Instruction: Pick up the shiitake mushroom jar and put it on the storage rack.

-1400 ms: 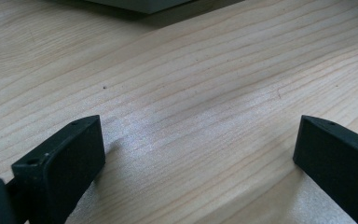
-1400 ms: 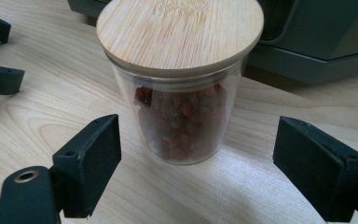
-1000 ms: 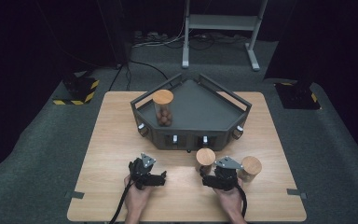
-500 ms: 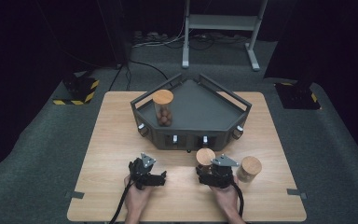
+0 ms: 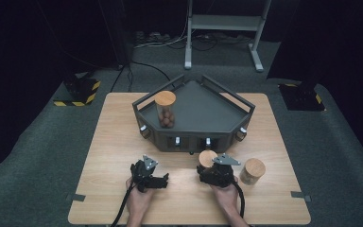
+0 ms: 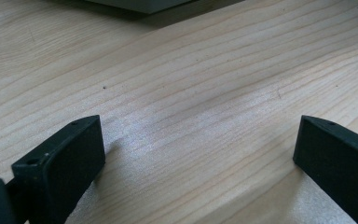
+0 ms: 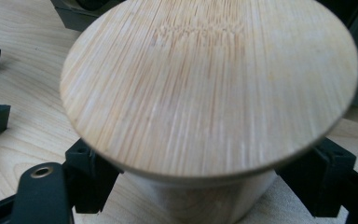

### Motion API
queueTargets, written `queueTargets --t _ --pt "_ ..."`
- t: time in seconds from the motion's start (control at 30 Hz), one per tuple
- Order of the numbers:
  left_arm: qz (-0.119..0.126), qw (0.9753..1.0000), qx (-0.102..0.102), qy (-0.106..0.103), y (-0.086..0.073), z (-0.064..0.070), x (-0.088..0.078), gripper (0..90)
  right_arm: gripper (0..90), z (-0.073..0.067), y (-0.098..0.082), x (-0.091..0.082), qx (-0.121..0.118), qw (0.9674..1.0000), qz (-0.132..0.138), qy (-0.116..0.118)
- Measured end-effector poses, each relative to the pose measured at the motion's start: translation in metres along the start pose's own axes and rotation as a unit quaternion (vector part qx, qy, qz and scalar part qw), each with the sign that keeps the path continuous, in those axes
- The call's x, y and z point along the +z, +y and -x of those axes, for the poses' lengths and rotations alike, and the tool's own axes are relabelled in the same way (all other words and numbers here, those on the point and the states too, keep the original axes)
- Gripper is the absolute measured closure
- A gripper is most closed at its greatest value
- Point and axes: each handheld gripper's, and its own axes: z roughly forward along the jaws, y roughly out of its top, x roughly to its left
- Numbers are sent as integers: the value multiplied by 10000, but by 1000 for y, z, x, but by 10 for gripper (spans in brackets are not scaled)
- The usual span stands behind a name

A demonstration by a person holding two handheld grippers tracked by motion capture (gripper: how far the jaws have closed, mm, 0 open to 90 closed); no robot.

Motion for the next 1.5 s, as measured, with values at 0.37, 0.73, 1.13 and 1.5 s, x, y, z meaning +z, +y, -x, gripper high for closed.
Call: queueTargets --t 0.37,0.73,1.13,1.5 --pt "4 10000 -8 -3 0 0 0 21 237 -3 0 0 -224 9996 96 -122" --pt "5 10000 -10 -4 0 0 0 21 258 -5 2 -3 -382 9990 171 -164" --pt "4 10000 -4 -3 0 0 0 21 258 -4 15 -24 -560 9979 313 -101" --pt "3 10000 -9 -2 0 0 0 21 258 -3 34 -48 -684 9971 283 184"
